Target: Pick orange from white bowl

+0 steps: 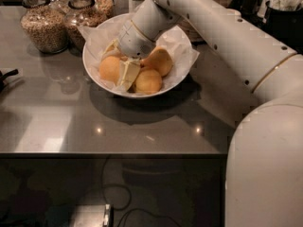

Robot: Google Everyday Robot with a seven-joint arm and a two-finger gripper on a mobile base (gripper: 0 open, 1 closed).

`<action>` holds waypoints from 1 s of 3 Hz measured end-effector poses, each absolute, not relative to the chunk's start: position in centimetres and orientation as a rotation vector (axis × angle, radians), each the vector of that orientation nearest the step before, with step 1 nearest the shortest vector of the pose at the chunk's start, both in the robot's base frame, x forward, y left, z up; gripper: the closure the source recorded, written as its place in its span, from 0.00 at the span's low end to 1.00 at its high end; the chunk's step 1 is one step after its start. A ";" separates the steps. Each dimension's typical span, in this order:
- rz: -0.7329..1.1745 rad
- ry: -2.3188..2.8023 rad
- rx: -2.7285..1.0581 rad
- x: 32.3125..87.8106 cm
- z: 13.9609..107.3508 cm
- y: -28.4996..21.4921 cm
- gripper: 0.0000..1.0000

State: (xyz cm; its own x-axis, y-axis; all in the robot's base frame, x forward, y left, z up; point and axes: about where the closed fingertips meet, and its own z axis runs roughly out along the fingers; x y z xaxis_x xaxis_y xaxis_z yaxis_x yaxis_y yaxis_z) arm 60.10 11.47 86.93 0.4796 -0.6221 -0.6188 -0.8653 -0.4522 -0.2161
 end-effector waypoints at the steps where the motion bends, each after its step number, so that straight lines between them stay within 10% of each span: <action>1: 0.642 1.245 -2.209 60.2 86.7 11.3 0.52; 3: 0.583 1.320 -2.140 60.2 87.4 9.4 0.98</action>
Offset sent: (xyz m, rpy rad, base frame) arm -0.0009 -0.0265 -0.0291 0.0015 0.0596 -0.1211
